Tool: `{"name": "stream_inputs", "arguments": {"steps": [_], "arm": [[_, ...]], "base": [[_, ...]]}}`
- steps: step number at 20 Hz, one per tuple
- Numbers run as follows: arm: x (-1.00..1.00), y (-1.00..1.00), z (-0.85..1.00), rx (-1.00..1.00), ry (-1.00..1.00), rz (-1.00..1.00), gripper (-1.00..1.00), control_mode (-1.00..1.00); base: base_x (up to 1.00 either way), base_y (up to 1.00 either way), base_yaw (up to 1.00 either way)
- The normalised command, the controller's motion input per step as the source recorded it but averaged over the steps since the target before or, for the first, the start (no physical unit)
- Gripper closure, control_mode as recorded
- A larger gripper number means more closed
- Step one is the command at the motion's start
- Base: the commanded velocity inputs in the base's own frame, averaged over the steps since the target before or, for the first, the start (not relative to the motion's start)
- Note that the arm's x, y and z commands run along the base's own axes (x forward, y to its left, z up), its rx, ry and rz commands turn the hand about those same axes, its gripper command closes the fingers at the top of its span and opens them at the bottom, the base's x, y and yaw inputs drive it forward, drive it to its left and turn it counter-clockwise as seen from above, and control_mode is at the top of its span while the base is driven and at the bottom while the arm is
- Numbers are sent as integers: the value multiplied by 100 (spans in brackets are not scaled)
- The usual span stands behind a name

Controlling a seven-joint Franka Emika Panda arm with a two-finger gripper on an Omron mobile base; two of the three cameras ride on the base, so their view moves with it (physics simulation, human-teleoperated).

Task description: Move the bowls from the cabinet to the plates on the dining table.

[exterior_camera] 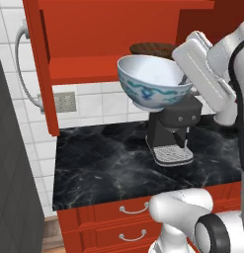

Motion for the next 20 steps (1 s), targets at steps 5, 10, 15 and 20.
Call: {"name": "stream_inputs", "arguments": {"steps": [5,10,15,20], "arm": [[-52,-51,-49,-9,0,0,100,-100],[-49,-33,-31,-7,0,0,100,-100],[-52,-6,-16,-2,0,0,100,-100],[-35,-6,-27,-2,0,0,100,-100]], "base": [[0,0,0],[0,0,0],[0,0,0],[0,0,0]]}}
